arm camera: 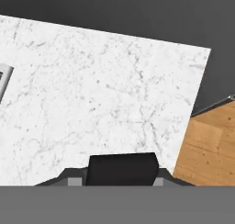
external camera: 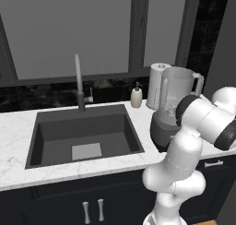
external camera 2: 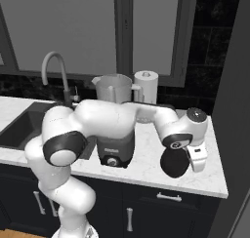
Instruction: Close the lid blender by securely placing the lid on top.
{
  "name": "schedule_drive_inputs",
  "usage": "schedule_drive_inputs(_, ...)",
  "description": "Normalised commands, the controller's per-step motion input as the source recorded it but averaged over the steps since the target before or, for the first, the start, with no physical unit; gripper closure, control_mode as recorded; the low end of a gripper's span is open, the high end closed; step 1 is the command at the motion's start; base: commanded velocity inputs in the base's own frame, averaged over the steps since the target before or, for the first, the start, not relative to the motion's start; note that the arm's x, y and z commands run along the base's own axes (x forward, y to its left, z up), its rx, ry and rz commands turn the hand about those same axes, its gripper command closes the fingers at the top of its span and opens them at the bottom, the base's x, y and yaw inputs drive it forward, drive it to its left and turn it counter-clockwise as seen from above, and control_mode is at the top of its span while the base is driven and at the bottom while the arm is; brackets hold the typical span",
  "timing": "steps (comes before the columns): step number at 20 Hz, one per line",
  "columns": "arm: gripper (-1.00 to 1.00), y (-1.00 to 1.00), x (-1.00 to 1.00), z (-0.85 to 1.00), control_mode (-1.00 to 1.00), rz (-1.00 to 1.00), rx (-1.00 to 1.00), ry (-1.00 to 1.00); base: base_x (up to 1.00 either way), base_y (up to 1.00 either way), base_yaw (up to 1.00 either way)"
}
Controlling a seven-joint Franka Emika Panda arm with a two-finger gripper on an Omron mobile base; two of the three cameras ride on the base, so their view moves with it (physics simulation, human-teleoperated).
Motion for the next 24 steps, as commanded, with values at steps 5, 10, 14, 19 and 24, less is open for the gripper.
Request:
schedule_drive_inputs(5, 1.0, 0.21, -0.44, 0.49, -1.0, -0.2, 0.0, 0.0, 0.0, 0.0, 0.0)
schedule_drive_inputs(10, 1.0, 0.29, -0.33, 0.56, -1.0, -0.29, 0.0, 0.0, 0.0, 0.0, 0.0)
schedule_drive_inputs(14, 1.0, 0.33, -0.32, 0.58, -1.0, -0.28, 0.06, 0.0, 0.0, 0.0, 0.0)
schedule_drive_inputs(19, 1.0, 0.3, -0.33, 0.52, -1.0, -0.21, 0.19, 0.0, 0.0, 0.0, 0.0)
schedule_drive_inputs(24, 1.0, 0.24, -0.17, 0.48, -1.0, -0.12, 0.32, -0.04, 0.0, 0.0, 0.0)
